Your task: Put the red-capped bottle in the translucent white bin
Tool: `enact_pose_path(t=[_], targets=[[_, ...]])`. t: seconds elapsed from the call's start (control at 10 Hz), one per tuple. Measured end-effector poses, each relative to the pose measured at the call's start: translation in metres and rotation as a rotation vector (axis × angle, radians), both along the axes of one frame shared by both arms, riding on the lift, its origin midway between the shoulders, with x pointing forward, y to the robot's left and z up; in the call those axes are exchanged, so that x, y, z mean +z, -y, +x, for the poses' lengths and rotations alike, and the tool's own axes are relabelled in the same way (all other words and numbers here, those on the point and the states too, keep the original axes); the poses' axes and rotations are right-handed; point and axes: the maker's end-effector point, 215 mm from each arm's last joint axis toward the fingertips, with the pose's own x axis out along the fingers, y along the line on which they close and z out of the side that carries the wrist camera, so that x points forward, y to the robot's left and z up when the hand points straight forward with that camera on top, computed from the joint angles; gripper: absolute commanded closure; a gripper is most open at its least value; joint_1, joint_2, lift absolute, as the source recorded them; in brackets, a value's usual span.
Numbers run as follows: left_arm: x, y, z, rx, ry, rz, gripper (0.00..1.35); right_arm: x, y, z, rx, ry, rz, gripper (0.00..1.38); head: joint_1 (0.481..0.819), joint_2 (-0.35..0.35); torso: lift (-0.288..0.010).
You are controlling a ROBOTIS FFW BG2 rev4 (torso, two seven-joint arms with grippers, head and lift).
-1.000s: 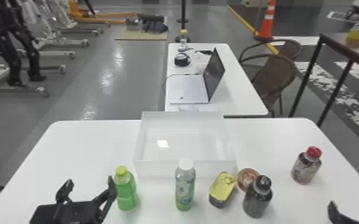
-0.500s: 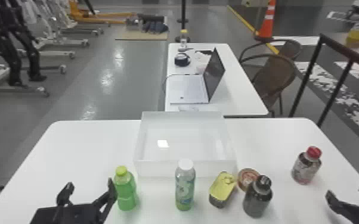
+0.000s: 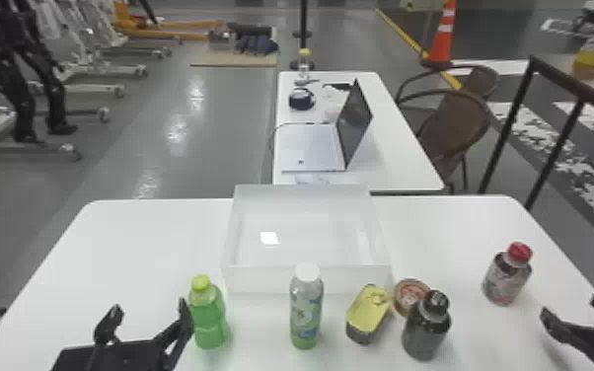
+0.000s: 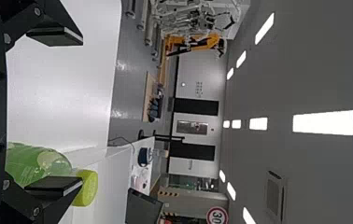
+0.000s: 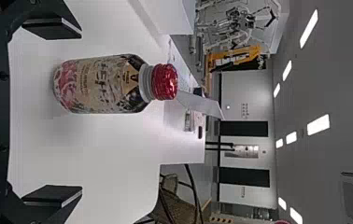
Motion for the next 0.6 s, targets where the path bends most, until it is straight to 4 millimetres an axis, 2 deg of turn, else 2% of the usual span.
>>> enact_pose_path(t=[0.4,0.6], targets=[[-0.004,0.001,0.0,0.0,0.003,-0.021,0.23,-0.016,-0.001,-0.004,-0.004,-0.024,0.047,0.12,0.549,0.0,-0.1],[-0.004,0.004,0.0,-0.003,0.005,-0.023,0.23,-0.007,0.009,0.007,-0.05,-0.012,-0.022,0.08,0.549,0.0,-0.1]])
